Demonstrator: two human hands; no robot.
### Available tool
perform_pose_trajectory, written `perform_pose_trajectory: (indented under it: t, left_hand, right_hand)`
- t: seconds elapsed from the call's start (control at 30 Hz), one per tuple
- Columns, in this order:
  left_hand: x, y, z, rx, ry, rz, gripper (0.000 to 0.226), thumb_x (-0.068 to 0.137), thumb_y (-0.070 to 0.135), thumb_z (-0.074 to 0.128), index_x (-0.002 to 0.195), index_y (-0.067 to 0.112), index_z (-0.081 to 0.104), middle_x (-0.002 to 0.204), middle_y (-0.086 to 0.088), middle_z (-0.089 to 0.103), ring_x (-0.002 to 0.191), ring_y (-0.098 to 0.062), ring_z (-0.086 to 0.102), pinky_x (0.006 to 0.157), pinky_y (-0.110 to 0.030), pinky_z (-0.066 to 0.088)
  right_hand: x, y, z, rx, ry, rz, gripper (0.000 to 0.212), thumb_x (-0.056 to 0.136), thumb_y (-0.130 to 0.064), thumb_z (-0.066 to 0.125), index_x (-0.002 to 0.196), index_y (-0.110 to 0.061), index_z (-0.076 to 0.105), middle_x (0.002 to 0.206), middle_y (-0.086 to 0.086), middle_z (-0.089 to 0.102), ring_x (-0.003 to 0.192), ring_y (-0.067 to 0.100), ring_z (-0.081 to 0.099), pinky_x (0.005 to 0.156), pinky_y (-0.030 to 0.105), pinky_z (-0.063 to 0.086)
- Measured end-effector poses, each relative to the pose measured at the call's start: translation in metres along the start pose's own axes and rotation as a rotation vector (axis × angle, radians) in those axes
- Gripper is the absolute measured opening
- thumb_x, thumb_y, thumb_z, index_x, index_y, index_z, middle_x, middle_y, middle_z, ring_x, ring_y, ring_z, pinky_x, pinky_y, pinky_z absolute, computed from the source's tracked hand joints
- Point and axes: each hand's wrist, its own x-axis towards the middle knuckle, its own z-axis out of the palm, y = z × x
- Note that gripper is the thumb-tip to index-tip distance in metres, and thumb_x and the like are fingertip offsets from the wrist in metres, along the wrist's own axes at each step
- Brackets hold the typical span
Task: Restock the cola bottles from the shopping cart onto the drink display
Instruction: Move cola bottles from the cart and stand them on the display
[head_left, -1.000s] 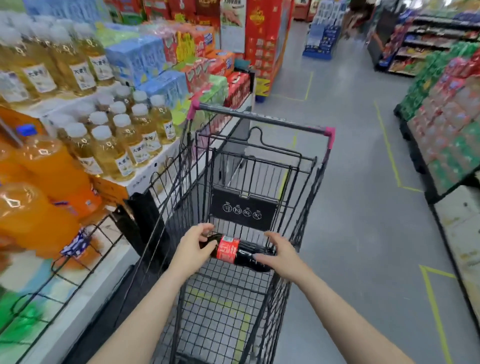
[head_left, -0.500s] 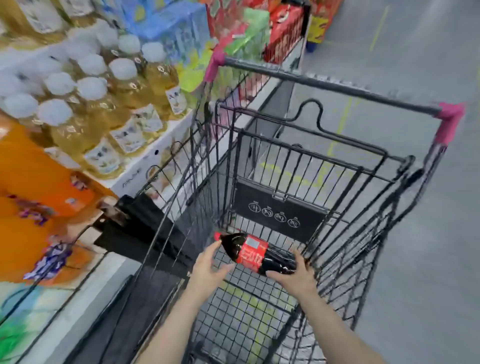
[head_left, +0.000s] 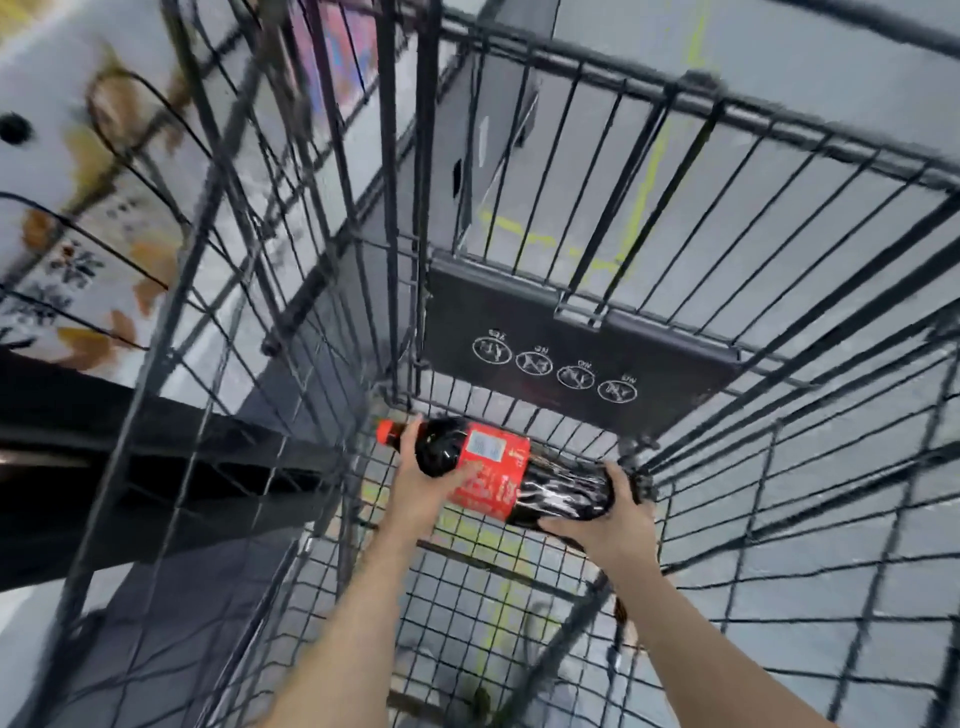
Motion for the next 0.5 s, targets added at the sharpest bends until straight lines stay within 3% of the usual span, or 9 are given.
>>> perform_pose_trajectory:
  t: [0.1, 0.17, 0.27, 0.33, 0.5]
  left_hand:
    - [-0.001, 0.004, 0.006, -0.041, 0.048, 0.014, 0.083, 0.070, 0.004, 0.080, 0.137, 0.023, 0.035, 0.109, 0.009, 0.055, 0.098, -0.002, 0.053, 0.060, 0.000, 0.040]
    - [-0.008, 0.007, 0.005, -0.057, 0.090, 0.044, 0.082, 0.066, 0.005, 0.083, 0.133, 0.022, 0.039, 0.111, 0.007, 0.056, 0.106, -0.010, 0.054, 0.064, -0.003, 0.043]
    - [-0.022, 0.013, -0.003, -0.054, 0.092, 0.085, 0.082, 0.063, 0.009, 0.086, 0.128, 0.029, 0.041, 0.112, 0.014, 0.056, 0.107, -0.003, 0.054, 0.074, -0.013, 0.043]
    - [-0.038, 0.023, -0.010, -0.042, 0.081, 0.106, 0.080, 0.063, 0.010, 0.086, 0.124, 0.035, 0.041, 0.112, 0.014, 0.055, 0.105, -0.002, 0.054, 0.074, -0.016, 0.044]
    - [-0.091, 0.071, -0.033, 0.052, 0.098, 0.183, 0.091, 0.059, 0.017, 0.089, 0.133, 0.029, 0.038, 0.119, -0.002, 0.056, 0.099, -0.008, 0.056, 0.072, -0.008, 0.043]
  right_hand:
    - [0.002, 0.002, -0.001, 0.020, 0.003, -0.013, 0.105, 0.048, -0.051, 0.088, 0.136, -0.042, 0.030, 0.126, 0.015, 0.040, 0.104, 0.033, 0.055, 0.089, 0.034, 0.046]
    - [-0.001, 0.003, -0.003, 0.032, -0.013, -0.023, 0.105, 0.048, -0.050, 0.088, 0.136, -0.041, 0.031, 0.126, 0.015, 0.042, 0.101, 0.031, 0.054, 0.089, 0.034, 0.046]
    - [-0.016, 0.006, -0.005, 0.093, -0.048, -0.035, 0.108, 0.042, -0.054, 0.087, 0.135, -0.041, 0.034, 0.124, 0.014, 0.047, 0.093, 0.025, 0.051, 0.094, 0.036, 0.047]
    - [-0.034, 0.006, -0.007, 0.138, -0.052, -0.050, 0.111, 0.038, -0.056, 0.086, 0.135, -0.041, 0.034, 0.126, 0.016, 0.047, 0.101, 0.028, 0.053, 0.097, 0.040, 0.046]
    - [-0.091, -0.009, -0.032, 0.224, -0.022, -0.101, 0.109, 0.044, -0.048, 0.090, 0.137, -0.036, 0.034, 0.125, 0.013, 0.049, 0.097, 0.020, 0.050, 0.096, 0.037, 0.047]
